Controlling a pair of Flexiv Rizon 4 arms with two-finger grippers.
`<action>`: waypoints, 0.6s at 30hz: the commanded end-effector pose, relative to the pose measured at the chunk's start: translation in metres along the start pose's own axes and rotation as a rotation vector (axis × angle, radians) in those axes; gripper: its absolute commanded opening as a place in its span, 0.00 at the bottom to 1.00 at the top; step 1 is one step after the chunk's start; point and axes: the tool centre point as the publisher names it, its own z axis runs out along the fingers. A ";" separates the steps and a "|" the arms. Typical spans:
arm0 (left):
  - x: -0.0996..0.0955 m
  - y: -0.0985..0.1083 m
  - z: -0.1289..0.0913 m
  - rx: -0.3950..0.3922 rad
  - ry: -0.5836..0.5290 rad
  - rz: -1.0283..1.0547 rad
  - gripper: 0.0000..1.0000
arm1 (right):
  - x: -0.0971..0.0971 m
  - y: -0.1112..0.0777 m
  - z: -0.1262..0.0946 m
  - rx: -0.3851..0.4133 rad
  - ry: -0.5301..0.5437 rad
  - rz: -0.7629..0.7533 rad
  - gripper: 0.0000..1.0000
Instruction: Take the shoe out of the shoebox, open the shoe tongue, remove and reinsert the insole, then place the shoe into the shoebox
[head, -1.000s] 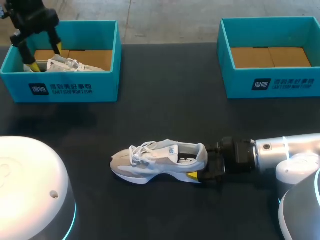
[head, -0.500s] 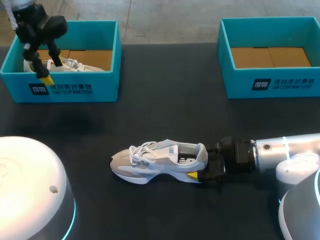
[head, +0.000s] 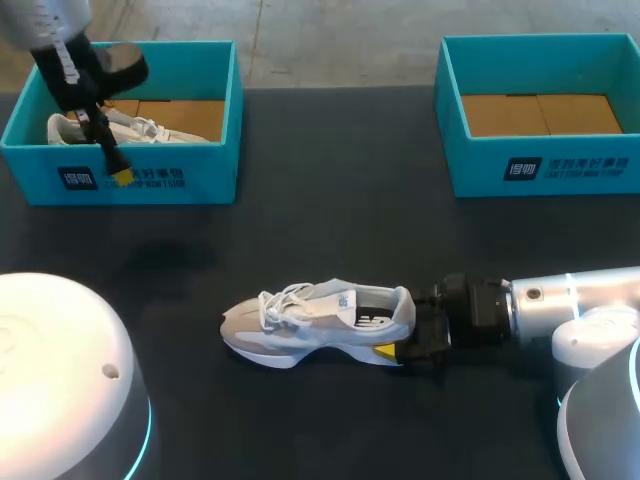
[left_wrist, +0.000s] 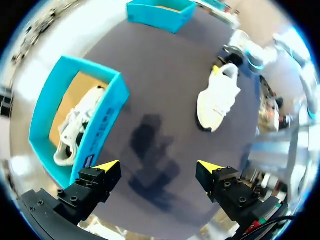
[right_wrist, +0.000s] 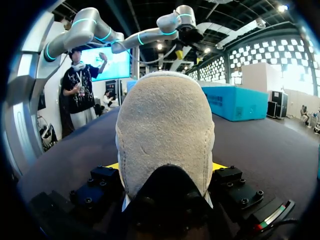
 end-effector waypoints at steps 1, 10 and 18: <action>0.004 0.001 0.001 -0.005 -0.037 -0.135 1.00 | 0.001 -0.001 -0.001 0.003 -0.001 0.001 0.00; 0.062 -0.005 0.022 -0.048 0.011 -0.441 1.00 | 0.001 -0.001 -0.001 0.003 -0.001 0.001 0.00; 0.100 -0.009 0.027 -0.063 0.011 -0.680 1.00 | 0.001 -0.001 -0.001 0.003 -0.001 0.001 0.00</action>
